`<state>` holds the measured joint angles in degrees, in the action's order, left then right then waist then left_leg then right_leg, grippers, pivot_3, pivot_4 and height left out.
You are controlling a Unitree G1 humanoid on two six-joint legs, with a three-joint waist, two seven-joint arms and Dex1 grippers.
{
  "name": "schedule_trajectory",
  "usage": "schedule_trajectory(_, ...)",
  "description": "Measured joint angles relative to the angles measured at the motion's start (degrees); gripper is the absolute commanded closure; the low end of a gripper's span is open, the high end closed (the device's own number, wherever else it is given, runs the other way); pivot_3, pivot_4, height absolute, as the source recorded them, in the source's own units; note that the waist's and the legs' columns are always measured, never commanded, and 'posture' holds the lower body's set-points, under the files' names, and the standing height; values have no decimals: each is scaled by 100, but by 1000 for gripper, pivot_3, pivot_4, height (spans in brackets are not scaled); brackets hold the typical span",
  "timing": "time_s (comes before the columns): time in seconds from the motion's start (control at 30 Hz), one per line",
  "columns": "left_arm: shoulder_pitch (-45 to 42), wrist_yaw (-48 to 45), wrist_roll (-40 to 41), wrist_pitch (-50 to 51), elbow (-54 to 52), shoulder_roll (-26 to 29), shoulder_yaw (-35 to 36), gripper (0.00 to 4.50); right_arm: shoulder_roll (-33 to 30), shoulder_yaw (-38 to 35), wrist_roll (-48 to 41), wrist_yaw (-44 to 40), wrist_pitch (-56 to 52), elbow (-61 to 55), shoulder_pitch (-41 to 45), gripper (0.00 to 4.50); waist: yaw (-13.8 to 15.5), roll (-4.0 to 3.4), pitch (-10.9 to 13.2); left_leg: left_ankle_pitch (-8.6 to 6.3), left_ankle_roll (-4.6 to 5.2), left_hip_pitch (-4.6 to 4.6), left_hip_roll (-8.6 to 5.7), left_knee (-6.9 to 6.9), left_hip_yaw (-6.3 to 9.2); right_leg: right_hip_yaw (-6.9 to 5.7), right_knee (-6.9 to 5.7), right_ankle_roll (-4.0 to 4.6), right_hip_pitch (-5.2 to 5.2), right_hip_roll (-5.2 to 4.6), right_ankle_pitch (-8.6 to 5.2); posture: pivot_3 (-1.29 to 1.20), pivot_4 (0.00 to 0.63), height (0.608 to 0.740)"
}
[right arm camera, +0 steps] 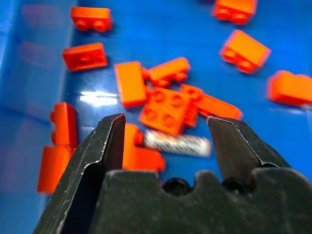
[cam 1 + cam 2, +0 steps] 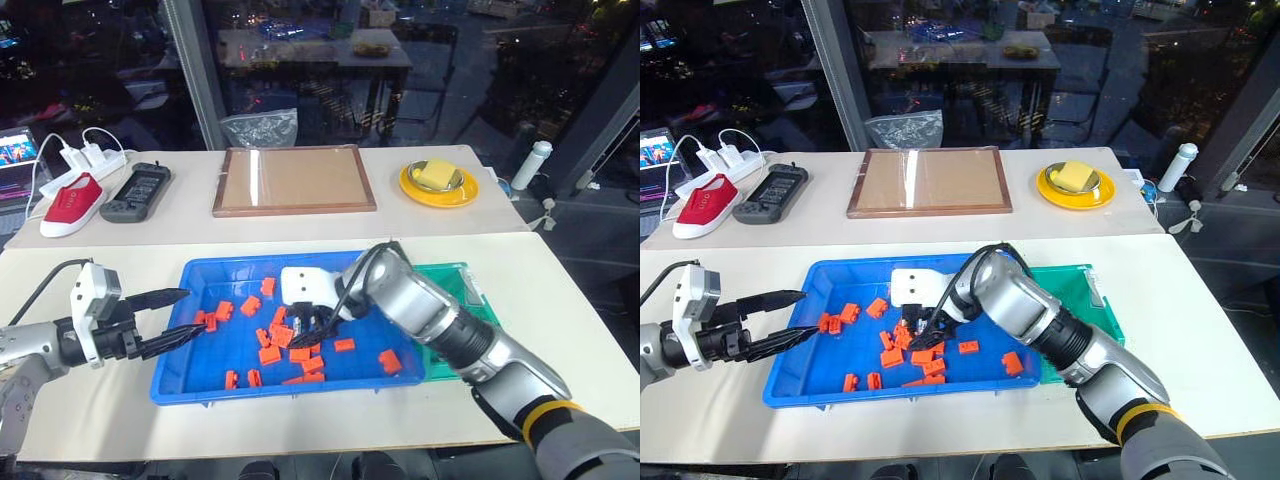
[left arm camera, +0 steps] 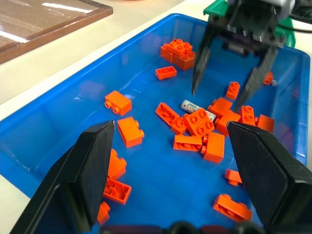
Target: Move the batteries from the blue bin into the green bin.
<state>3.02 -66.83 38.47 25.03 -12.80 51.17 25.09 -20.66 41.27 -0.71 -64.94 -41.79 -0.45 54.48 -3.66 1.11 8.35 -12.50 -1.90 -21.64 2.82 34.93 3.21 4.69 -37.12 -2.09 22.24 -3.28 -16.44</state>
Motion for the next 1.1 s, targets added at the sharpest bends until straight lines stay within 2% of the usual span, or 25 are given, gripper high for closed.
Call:
schedule_trajectory(0.4, 93, 88, -7, 30, -113, 24, 11, 549, 683, 43, 300, 214, 536, 1402, 9, 1361, -29, 1, 0, 0, 0, 3, 1, -2, 1, -1, -2, 0, 0, 1, 0, 0, 150, 740)
schedule_trajectory(0.5, 114, 93, -7, 31, -130, 61, 19, 549, 741, 48, 394, 159, 625, 1515, 9, 2057, -28, 1, -1, 0, 0, 3, 1, -3, 2, -1, -2, 0, 0, 1, 0, 0, 150, 740)
schedule_trajectory(0.6, 126, 97, -7, 35, -138, 112, 86, 549, 827, 48, 392, 120, 625, 1503, 9, 3122, -32, 1, -1, 0, 0, 4, 1, -3, 2, -2, -3, 0, 0, 1, 0, 0, 150, 740)
schedule_trajectory(0.63, 126, 98, -7, 35, -144, 124, 92, 549, 836, 47, 392, 117, 625, 1489, 9, 3256, -32, 1, -1, 0, 0, 5, 1, -4, 2, -2, -3, 0, 0, 1, 0, 0, 150, 740)
schedule_trajectory(0.8, 135, 104, -7, 48, -151, 126, 95, 549, 990, -34, 394, 195, 680, 1484, 41, 3261, -34, 1, 0, 0, 0, 4, 1, -4, 2, -2, -3, 0, 1, 1, 0, 0, 150, 740)
schedule_trajectory(1.1, 98, 103, -7, 125, -153, 138, 97, 549, 1825, -384, 442, 523, 1201, 2255, 590, 3262, -36, 5, -3, 0, 0, 7, 2, -8, 2, -3, -4, 1, 0, 2, 0, 0, 150, 740)
